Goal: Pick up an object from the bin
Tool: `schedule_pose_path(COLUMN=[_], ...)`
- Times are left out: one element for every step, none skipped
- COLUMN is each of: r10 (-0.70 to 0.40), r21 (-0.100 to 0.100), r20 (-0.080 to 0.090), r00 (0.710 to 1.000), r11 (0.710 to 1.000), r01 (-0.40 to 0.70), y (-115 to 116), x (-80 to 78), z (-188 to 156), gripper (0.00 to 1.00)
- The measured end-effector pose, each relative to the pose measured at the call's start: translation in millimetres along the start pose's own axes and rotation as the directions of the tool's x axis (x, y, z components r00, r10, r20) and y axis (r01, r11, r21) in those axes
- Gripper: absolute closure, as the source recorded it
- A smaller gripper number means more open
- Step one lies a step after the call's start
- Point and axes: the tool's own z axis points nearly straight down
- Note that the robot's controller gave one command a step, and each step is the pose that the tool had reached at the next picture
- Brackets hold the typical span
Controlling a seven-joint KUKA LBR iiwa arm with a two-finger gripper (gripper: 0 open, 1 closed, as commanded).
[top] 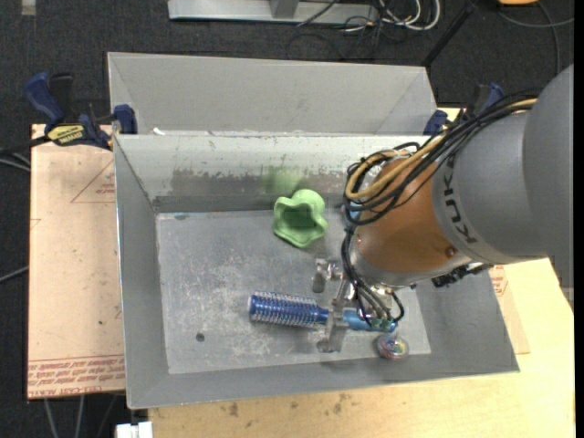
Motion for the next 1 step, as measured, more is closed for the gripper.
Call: schedule_pose_path(r10=[0.054], r21=[0.002], r20=[-0.001], r00=[0.999], r11=[0.999], r01=[-0.054], y=[19.8], x=[-21.7], z=[1.7], gripper=[0.0])
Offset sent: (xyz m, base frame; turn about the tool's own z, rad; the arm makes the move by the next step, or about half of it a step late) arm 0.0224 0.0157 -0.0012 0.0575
